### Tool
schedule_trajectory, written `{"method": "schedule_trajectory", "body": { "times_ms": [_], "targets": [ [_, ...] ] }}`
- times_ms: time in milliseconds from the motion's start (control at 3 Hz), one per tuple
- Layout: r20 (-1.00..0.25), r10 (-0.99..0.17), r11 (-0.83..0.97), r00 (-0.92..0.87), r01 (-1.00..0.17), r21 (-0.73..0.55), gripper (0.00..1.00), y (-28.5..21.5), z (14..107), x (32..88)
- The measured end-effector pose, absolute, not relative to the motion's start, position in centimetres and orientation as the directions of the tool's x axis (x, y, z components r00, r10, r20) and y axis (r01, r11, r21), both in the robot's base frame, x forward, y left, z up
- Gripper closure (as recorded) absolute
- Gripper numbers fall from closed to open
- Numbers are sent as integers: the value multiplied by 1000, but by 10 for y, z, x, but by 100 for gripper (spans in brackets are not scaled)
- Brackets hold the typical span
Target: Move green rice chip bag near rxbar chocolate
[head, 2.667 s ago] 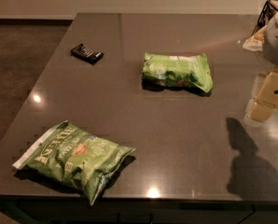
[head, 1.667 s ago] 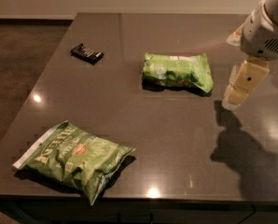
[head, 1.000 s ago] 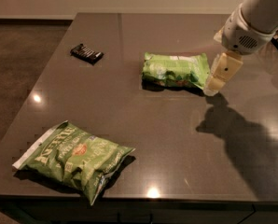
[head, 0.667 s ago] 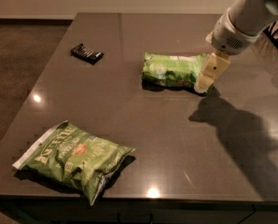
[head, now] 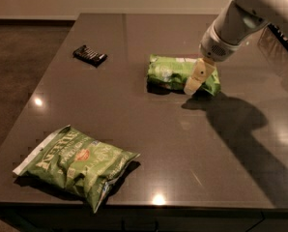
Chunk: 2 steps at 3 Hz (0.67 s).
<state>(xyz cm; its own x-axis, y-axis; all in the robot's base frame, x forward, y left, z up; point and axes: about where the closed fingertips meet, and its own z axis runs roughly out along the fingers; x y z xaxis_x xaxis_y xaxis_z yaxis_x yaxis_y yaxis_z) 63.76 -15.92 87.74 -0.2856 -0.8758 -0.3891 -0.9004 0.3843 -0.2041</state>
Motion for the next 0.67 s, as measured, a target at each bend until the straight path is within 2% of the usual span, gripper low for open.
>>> {"method": "schedule_trajectory", "body": {
  "times_ms": [333,667],
  "targets": [
    [-393,-872,389,-293,-902,-190,0,-150,867,648],
    [-384,-877,378,-289,-909,-177,16,-141,860,650]
  ]
}}
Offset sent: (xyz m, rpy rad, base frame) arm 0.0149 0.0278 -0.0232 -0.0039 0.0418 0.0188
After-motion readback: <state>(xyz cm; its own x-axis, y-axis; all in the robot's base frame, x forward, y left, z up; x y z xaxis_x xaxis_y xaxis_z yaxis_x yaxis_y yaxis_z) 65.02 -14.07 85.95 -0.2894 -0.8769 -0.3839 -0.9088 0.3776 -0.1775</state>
